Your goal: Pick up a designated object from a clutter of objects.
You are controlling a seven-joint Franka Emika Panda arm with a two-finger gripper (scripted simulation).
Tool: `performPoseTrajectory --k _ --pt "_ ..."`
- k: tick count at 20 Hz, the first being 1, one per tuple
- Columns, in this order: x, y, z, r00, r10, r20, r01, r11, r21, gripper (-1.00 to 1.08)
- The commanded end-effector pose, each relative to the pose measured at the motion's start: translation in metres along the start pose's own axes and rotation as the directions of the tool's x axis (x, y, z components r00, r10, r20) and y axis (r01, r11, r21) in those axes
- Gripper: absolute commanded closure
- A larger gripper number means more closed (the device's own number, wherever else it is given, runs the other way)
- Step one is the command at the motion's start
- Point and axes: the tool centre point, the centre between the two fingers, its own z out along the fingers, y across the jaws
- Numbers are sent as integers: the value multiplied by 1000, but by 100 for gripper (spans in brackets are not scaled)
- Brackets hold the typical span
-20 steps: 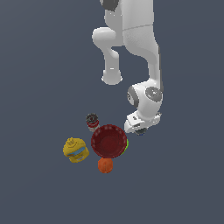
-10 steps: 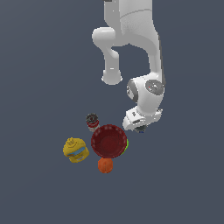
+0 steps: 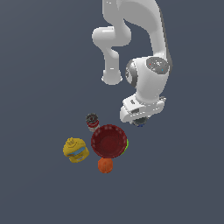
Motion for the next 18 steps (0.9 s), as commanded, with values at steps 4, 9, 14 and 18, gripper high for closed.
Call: performPoseTrajectory --k 4,9,14,18 --pt "3 16 -59 1000 -1 -1 1 1000 2 108" --pt "7 30 -111 1000 -1 -1 1 1000 2 108" --pt "11 44 -162 1000 -1 -1 1 1000 2 108" --pt "15 55 -200 1000 0 -1 0 1000 1 108"
